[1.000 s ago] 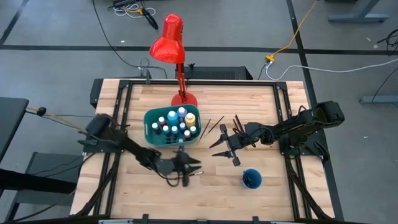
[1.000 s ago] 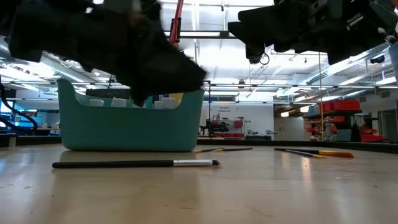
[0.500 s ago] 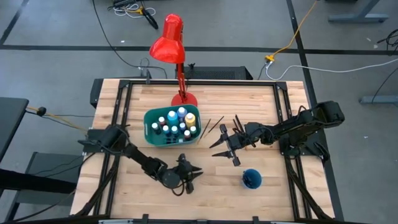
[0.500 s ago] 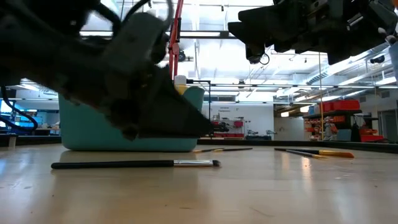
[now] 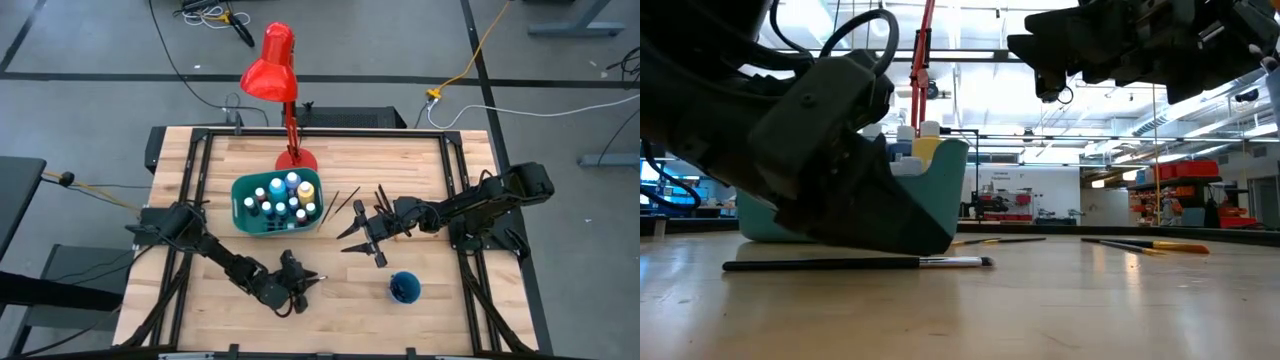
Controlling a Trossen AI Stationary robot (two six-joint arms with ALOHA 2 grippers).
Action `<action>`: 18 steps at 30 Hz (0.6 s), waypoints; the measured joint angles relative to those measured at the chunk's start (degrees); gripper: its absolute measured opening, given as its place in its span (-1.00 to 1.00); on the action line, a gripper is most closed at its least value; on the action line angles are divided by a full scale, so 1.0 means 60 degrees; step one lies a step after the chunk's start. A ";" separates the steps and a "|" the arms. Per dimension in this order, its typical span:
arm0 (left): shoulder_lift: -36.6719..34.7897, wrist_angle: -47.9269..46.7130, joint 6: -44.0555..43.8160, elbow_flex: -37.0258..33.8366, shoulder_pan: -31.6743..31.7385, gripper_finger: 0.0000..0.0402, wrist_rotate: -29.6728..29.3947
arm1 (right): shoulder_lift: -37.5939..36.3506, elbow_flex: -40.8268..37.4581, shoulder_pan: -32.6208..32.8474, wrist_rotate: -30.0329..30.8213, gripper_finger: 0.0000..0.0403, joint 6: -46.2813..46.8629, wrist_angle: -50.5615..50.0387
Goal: Pick & Place Paint Supplies
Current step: Put the silver paint brush into the blue cup
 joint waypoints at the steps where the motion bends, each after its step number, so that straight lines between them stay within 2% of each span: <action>1: 0.0000 -0.0005 -0.0002 0.0000 0.0000 -0.57 0.0001 | 0.0000 0.0000 0.0000 0.0000 -0.16 0.0004 0.0000; 6: 0.0000 0.0006 0.0394 0.0000 0.0000 -0.57 -0.0003 | 0.0000 0.0000 0.0000 0.0004 -0.16 -0.0002 0.0000; 9: 0.0005 -0.0019 0.0116 0.0000 0.0004 -0.57 0.0051 | 0.0000 0.0000 0.0000 0.0004 -0.16 -0.0117 0.0000; 13: 0.0708 0.0415 0.0268 0.0308 0.0007 -0.57 -0.0229 | 0.0000 0.0000 -0.0004 0.0005 -0.16 -0.0227 0.0055; 18: 0.1775 0.0656 0.1556 0.1287 0.0025 -0.57 0.0123 | -0.0006 0.0001 -0.0007 0.0012 -0.16 -0.1280 0.0268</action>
